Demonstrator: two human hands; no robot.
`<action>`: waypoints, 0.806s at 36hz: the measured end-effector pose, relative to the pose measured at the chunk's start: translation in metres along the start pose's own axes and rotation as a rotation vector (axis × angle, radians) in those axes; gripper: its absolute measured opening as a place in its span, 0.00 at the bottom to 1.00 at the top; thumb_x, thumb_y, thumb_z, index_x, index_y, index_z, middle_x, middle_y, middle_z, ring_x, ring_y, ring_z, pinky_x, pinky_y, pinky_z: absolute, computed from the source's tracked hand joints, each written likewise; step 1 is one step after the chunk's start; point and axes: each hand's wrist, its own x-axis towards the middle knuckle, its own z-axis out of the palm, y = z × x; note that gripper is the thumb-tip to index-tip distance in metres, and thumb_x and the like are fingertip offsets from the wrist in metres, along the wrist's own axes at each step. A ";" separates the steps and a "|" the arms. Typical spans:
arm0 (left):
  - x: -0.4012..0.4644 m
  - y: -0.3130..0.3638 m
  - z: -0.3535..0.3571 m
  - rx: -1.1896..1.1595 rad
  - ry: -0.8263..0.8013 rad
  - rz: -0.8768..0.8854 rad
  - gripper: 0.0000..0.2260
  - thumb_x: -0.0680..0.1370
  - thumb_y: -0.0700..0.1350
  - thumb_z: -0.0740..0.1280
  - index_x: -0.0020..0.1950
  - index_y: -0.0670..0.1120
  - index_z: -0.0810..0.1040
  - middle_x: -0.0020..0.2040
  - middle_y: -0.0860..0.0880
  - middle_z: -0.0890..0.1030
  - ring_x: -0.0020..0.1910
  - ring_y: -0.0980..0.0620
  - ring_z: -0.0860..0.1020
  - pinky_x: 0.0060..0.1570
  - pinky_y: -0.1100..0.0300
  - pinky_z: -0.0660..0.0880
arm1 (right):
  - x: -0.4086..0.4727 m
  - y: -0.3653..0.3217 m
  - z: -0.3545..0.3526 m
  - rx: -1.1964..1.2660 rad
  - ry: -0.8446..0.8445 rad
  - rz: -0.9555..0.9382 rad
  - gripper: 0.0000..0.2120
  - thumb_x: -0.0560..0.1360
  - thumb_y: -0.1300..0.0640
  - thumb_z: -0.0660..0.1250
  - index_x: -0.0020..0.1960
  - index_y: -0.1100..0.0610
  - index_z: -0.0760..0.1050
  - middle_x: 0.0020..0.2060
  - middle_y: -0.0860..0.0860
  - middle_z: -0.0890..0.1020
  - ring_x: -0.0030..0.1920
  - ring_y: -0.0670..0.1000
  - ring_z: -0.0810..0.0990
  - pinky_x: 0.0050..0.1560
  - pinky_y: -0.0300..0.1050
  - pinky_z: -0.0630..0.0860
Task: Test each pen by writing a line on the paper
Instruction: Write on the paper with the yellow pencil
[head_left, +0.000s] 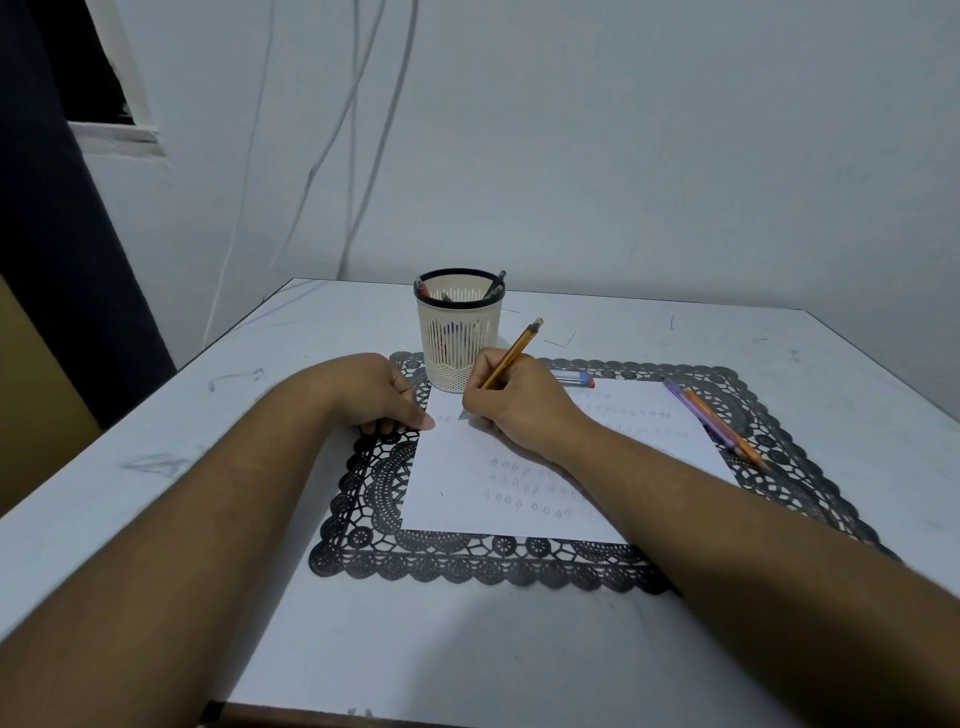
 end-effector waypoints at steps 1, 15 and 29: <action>0.000 0.000 0.000 0.002 0.001 -0.001 0.14 0.72 0.54 0.79 0.36 0.48 0.81 0.27 0.53 0.79 0.26 0.56 0.72 0.34 0.62 0.70 | 0.000 0.000 0.000 0.004 -0.007 0.002 0.09 0.75 0.68 0.71 0.40 0.58 0.76 0.34 0.50 0.78 0.38 0.53 0.77 0.39 0.41 0.78; -0.002 0.001 0.000 -0.002 0.010 0.004 0.13 0.72 0.54 0.79 0.39 0.46 0.83 0.28 0.52 0.79 0.23 0.57 0.72 0.33 0.62 0.70 | 0.000 0.000 0.001 -0.054 0.021 -0.021 0.08 0.74 0.67 0.71 0.40 0.57 0.77 0.36 0.50 0.80 0.42 0.57 0.79 0.39 0.44 0.78; 0.000 0.000 0.000 0.004 0.002 -0.002 0.13 0.72 0.54 0.79 0.38 0.46 0.83 0.27 0.53 0.79 0.24 0.57 0.72 0.33 0.63 0.71 | -0.002 0.003 -0.007 -0.018 0.024 -0.019 0.07 0.75 0.67 0.71 0.40 0.58 0.78 0.35 0.50 0.80 0.42 0.54 0.79 0.41 0.44 0.80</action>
